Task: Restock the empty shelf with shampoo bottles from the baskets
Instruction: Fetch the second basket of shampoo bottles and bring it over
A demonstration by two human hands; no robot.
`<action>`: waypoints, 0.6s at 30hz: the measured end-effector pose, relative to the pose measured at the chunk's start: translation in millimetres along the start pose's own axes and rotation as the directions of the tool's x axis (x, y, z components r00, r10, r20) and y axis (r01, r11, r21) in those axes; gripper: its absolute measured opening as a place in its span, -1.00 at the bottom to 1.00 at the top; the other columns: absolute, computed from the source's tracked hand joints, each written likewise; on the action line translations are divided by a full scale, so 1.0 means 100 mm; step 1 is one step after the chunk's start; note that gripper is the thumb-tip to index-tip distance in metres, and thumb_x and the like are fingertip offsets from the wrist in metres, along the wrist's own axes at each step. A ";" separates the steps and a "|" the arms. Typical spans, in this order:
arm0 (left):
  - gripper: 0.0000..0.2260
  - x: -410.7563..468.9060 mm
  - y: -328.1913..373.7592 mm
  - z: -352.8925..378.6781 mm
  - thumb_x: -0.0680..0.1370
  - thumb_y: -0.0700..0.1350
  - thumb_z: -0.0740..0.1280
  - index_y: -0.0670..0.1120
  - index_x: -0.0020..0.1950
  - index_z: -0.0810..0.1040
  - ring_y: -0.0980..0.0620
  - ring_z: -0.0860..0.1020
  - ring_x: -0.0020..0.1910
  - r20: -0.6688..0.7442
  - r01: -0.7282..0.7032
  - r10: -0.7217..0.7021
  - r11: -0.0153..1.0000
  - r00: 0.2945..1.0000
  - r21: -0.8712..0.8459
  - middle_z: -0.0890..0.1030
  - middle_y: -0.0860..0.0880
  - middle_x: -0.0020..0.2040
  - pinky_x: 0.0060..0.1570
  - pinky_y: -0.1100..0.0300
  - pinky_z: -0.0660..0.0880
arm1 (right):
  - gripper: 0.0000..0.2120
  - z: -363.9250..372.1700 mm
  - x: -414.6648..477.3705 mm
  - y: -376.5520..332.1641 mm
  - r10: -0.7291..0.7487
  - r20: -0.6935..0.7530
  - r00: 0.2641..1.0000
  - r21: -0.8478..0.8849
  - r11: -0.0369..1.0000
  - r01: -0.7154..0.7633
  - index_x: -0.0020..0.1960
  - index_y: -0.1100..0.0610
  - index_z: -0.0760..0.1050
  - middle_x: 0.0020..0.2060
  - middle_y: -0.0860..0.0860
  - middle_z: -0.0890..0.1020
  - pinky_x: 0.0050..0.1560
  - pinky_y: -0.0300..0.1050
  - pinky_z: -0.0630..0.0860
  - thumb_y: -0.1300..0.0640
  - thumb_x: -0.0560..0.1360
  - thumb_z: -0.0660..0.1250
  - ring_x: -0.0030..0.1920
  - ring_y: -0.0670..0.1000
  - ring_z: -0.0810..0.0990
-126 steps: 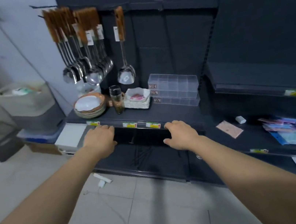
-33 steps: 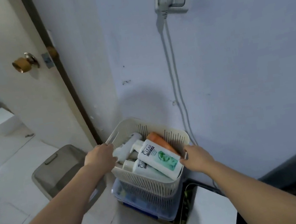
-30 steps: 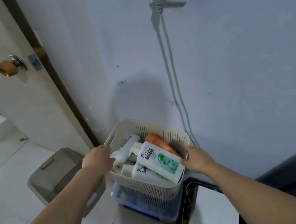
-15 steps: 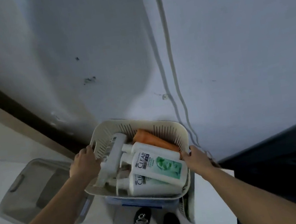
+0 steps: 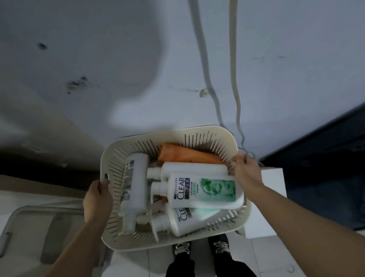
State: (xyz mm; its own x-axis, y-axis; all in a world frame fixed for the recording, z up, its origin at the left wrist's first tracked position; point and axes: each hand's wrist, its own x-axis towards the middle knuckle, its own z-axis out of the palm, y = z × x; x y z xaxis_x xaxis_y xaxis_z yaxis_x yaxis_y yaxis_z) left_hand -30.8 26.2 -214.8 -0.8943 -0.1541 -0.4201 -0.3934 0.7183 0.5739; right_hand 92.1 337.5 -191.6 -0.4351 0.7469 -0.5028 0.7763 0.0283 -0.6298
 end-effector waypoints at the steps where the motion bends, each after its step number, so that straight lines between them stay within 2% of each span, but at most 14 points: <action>1: -0.71 0.00 0.00 0.01 0.65 -0.02 0.08 -0.16 0.00 0.52 -0.16 0.52 -0.18 -0.005 0.007 -0.007 1.000 1.000 -0.026 0.57 -0.18 -0.15 -0.19 -0.01 0.42 | -0.53 0.01 0.01 0.00 0.017 -0.002 1.000 0.000 1.000 -0.017 0.24 0.27 0.52 0.22 0.25 0.56 0.28 0.09 0.41 -0.02 0.69 -0.02 0.24 0.25 0.50; 6: -0.72 -0.05 0.02 0.03 0.64 0.02 0.08 -0.09 -0.02 0.53 -0.22 0.56 -0.13 -0.010 0.044 -0.045 0.994 0.999 -0.101 0.59 -0.18 -0.13 -0.08 -0.10 0.51 | -0.51 -0.03 -0.04 0.05 0.062 -0.049 0.997 0.010 0.998 -0.061 0.20 0.27 0.53 0.17 0.24 0.58 0.26 0.11 0.42 -0.06 0.68 -0.01 0.20 0.26 0.52; 8: -0.73 -0.10 0.03 0.03 0.63 0.02 0.09 -0.07 -0.03 0.52 -0.21 0.56 -0.16 -0.004 0.040 -0.041 0.993 0.999 -0.109 0.59 -0.18 -0.14 -0.12 -0.08 0.51 | -0.52 -0.08 -0.13 0.12 0.093 -0.061 0.994 0.029 0.995 -0.091 0.18 0.25 0.54 0.10 0.20 0.59 0.21 0.07 0.43 -0.07 0.67 0.00 0.17 0.24 0.53; 11: -0.74 -0.21 0.07 0.01 0.64 0.01 0.10 -0.09 -0.02 0.52 -0.15 0.51 -0.25 0.023 0.007 -0.005 0.993 1.000 -0.121 0.58 -0.17 -0.17 -0.25 0.03 0.42 | -0.52 -0.19 -0.30 0.28 0.147 -0.083 0.986 0.083 0.987 -0.140 0.07 0.23 0.55 0.01 0.18 0.62 0.10 0.03 0.46 -0.09 0.67 0.00 0.06 0.21 0.56; 15: -0.74 -0.45 0.18 -0.04 0.64 0.01 0.12 -0.08 -0.04 0.52 -0.18 0.54 -0.23 0.056 -0.045 0.051 0.992 0.997 -0.115 0.58 -0.15 -0.19 -0.24 0.03 0.44 | -0.52 -0.46 -0.58 0.48 0.190 -0.141 0.972 0.175 0.971 -0.164 -0.04 0.25 0.54 -0.18 0.13 0.59 -0.16 -0.05 0.38 -0.09 0.67 0.01 -0.20 0.08 0.52; 18: -0.75 -0.72 0.34 -0.04 0.64 0.02 0.13 -0.06 -0.07 0.52 -0.14 0.55 -0.23 0.113 -0.093 0.107 0.988 0.988 -0.124 0.58 -0.14 -0.21 -0.25 0.07 0.44 | -0.52 -0.73 -0.77 0.68 0.232 -0.182 0.956 0.227 0.955 -0.188 -0.06 0.24 0.54 -0.25 0.07 0.54 -0.22 -0.06 0.35 -0.08 0.67 0.02 -0.26 0.00 0.48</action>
State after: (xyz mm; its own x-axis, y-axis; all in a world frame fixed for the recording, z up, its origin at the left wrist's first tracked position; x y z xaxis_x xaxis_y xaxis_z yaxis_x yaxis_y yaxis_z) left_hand 19.4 58.8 -162.4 -0.9015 0.0017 -0.4328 -0.3317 0.6395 0.6935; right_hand 211.9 329.9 -152.8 -0.1531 0.8410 -0.5189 0.7199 -0.2648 -0.6415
